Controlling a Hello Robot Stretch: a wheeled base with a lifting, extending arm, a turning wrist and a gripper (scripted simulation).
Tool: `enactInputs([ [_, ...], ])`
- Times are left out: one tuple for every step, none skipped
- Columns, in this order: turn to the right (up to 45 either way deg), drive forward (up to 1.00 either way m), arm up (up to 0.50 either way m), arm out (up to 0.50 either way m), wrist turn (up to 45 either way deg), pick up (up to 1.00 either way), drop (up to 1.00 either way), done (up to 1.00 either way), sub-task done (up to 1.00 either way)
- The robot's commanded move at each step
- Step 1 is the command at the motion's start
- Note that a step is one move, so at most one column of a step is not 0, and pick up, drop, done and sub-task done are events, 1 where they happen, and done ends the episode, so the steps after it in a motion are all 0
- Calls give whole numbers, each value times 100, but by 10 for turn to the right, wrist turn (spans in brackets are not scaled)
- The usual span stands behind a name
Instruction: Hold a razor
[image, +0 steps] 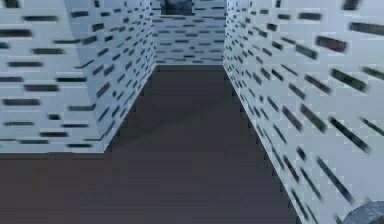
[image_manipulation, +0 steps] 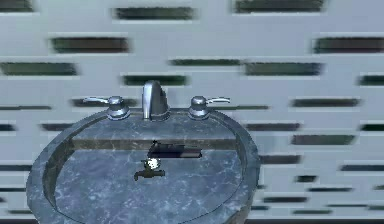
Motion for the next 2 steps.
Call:
enactInputs([
  [0, 0, 50, 0, 0, 0, 0, 0, 0],
  [0, 0, 38, 0, 0, 0, 0, 0, 0],
])
